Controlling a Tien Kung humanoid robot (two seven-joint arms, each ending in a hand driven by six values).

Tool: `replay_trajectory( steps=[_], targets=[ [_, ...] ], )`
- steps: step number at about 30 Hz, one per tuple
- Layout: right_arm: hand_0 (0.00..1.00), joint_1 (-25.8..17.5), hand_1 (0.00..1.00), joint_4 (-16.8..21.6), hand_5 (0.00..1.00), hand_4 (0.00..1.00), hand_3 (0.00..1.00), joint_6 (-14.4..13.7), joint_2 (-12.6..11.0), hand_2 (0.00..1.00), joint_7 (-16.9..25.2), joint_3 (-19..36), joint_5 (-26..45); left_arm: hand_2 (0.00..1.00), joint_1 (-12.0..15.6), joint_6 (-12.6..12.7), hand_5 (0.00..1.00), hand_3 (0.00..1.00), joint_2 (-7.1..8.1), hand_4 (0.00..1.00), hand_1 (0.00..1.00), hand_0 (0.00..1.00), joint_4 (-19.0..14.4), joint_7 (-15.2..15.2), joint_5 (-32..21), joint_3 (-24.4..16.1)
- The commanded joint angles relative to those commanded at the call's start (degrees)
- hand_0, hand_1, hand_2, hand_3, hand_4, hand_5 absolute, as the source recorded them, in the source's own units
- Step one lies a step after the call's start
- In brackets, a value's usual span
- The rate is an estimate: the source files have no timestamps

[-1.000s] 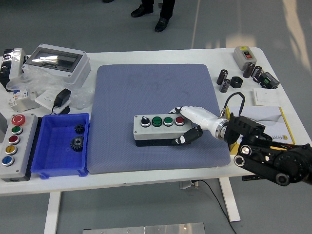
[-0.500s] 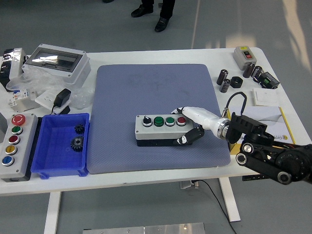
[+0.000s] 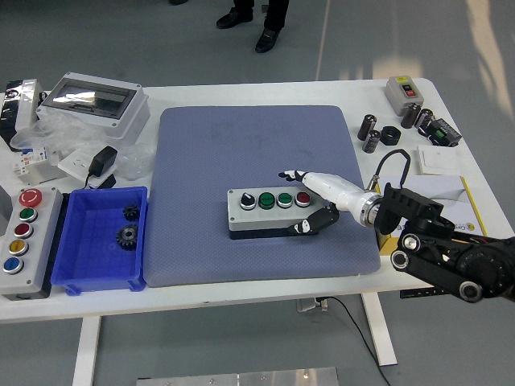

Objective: Pick up the button,place it on the desk,press the button,press the button

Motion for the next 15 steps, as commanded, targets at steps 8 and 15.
replay_trajectory(
  steps=[8,15],
  targets=[
    [0.998,0.1,0.945,0.0,0.109,0.631,0.998,0.5,-0.3,0.946,0.1,0.3,0.7,0.554,-0.1,-0.1,0.247,0.599,-0.05,0.536,0.578,0.618,0.0,0.1,0.0,0.1],
    [0.998,0.2,0.947,0.3,0.116,0.624,0.998,1.1,-0.8,0.953,0.1,0.6,1.8,0.553,0.0,-0.2,0.245,0.598,-0.08,0.535,0.576,0.618,0.0,0.1,0.0,0.1]
  ],
)
